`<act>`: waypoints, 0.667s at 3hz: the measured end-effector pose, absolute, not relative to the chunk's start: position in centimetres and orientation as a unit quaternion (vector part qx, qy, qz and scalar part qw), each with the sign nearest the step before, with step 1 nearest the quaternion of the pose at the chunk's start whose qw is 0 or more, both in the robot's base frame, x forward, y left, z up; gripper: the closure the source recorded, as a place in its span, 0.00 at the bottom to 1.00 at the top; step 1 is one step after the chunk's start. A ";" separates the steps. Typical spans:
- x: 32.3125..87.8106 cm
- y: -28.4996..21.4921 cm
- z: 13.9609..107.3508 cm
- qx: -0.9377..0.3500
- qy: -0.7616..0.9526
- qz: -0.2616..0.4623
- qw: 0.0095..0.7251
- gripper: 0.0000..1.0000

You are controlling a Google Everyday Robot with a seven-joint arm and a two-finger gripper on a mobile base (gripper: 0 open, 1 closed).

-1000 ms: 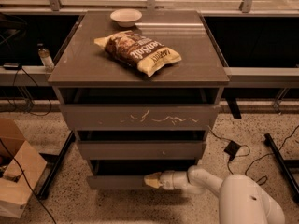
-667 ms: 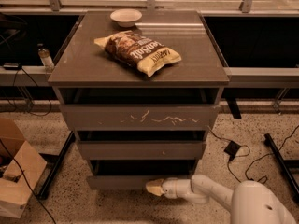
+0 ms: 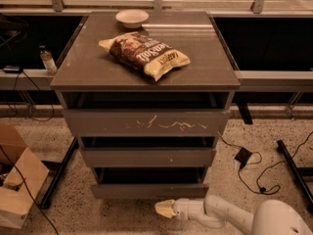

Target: Close bottom drawer

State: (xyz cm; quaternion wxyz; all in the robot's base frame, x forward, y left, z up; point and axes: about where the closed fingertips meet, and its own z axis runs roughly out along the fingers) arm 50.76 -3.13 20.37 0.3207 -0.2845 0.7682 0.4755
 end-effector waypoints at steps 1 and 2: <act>51.8 -2.3 20.7 -0.299 0.750 0.479 0.343 1.00; 53.9 -1.3 20.8 -0.311 0.733 0.484 0.362 1.00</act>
Offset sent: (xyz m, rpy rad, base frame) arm 0.0632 0.0225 0.0076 0.0735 -0.1778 0.0333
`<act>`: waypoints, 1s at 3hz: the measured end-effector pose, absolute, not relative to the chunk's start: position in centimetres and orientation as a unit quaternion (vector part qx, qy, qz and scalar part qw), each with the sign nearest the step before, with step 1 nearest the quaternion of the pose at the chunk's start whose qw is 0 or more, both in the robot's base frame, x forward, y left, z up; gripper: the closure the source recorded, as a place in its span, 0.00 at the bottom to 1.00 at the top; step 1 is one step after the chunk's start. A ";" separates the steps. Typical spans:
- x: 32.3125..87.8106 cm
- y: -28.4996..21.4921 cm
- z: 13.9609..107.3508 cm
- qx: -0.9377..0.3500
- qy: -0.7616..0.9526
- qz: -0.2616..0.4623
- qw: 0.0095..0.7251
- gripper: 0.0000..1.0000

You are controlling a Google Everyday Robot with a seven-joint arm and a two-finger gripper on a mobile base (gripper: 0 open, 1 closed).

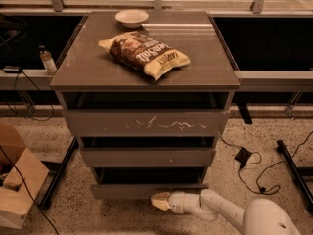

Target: Close bottom drawer

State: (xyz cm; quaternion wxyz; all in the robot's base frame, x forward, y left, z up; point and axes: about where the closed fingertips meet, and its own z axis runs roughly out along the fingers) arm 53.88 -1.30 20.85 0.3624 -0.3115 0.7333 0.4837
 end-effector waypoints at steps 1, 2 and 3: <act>56.3 -0.8 20.5 -0.313 0.720 0.493 0.375 0.84; 58.8 -1.0 20.3 -0.308 0.717 0.493 0.385 0.60; 58.8 -1.0 20.3 -0.308 0.717 0.493 0.385 0.37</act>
Offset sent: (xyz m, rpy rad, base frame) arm 0.0965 -0.0070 -0.0146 0.0615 -0.0595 -0.0447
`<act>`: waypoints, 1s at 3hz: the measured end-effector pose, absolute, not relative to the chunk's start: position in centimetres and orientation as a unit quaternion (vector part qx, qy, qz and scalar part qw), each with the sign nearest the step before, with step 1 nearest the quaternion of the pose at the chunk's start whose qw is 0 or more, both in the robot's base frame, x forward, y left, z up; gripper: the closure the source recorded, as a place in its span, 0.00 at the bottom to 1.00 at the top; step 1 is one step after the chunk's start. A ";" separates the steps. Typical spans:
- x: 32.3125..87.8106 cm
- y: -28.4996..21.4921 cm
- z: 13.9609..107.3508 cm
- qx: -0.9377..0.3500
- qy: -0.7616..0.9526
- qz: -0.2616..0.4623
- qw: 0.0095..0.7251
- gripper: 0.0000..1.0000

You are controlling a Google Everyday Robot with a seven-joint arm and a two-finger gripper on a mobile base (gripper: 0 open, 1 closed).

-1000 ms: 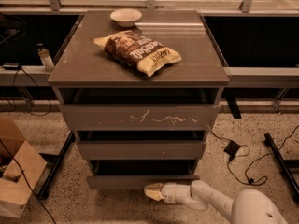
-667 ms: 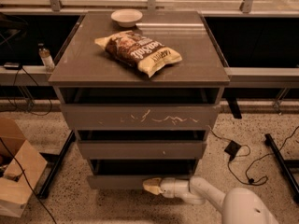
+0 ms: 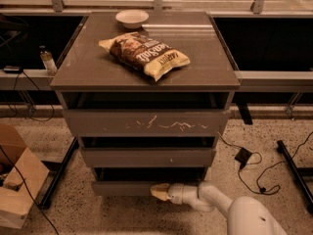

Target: Close bottom drawer

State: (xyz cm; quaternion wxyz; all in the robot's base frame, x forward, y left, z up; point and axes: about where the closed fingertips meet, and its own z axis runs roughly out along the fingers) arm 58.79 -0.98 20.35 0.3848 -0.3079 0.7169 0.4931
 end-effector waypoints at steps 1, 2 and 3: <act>58.8 -1.0 20.3 -0.308 0.717 0.493 0.385 0.14; 58.8 -1.0 20.3 -0.308 0.717 0.493 0.385 0.00; 58.8 -1.0 20.3 -0.308 0.717 0.493 0.385 0.00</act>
Offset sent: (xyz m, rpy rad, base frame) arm 0.0000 0.0000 0.0000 0.0000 0.0000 0.0001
